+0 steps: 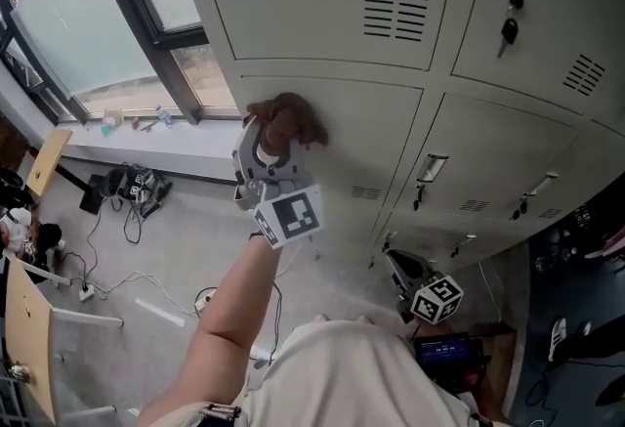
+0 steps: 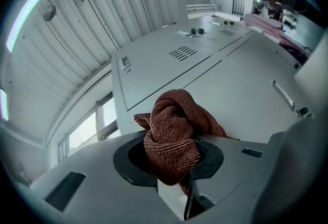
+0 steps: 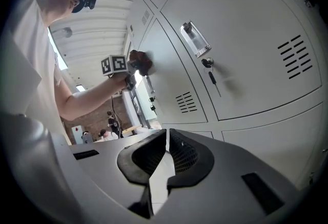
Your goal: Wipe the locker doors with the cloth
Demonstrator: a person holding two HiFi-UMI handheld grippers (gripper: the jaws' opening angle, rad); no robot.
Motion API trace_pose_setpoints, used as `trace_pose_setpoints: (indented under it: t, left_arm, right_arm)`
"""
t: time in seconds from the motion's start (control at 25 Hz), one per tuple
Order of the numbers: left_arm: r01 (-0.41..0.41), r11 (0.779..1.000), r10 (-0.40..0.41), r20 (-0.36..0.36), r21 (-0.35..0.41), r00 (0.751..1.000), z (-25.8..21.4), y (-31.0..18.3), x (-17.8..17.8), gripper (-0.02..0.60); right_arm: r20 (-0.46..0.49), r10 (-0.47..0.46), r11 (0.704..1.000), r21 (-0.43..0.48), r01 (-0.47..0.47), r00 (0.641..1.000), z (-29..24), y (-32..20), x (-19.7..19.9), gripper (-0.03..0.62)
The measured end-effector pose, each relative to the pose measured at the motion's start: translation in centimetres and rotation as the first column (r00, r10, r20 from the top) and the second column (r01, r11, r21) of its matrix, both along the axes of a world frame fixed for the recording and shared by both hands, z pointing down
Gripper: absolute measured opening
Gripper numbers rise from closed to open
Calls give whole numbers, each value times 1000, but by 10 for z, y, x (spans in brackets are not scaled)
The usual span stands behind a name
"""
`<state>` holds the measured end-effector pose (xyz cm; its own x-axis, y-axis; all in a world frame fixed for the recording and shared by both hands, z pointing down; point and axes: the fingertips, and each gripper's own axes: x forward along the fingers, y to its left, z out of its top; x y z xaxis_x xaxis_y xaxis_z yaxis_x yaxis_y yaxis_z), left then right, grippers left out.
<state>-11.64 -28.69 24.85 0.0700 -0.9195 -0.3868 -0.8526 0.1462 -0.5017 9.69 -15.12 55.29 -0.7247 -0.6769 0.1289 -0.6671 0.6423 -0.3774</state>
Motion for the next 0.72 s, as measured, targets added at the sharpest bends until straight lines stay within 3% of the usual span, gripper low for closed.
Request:
trace_pose_setpoints:
  t: [0.2, 0.36, 0.56, 0.72]
  left_arm:
    - [-144, 990, 144, 78, 2, 987, 4, 9, 86, 107]
    - [-231, 973, 226, 171, 10, 959, -1, 15, 146, 107]
    - [-337, 941, 327, 322, -26, 888, 6, 25, 211, 106]
    - [-342, 940, 316, 416, -14, 853, 21, 32, 220, 106]
  right_arm:
    - [9, 33, 999, 4, -33, 999, -3, 3, 11, 29]
    - [6, 68, 998, -6, -68, 998, 1, 6, 26, 29]
    - [0, 86, 996, -13, -86, 996, 3, 8, 35, 29]
    - [3, 84, 996, -15, -84, 996, 2, 6, 32, 29]
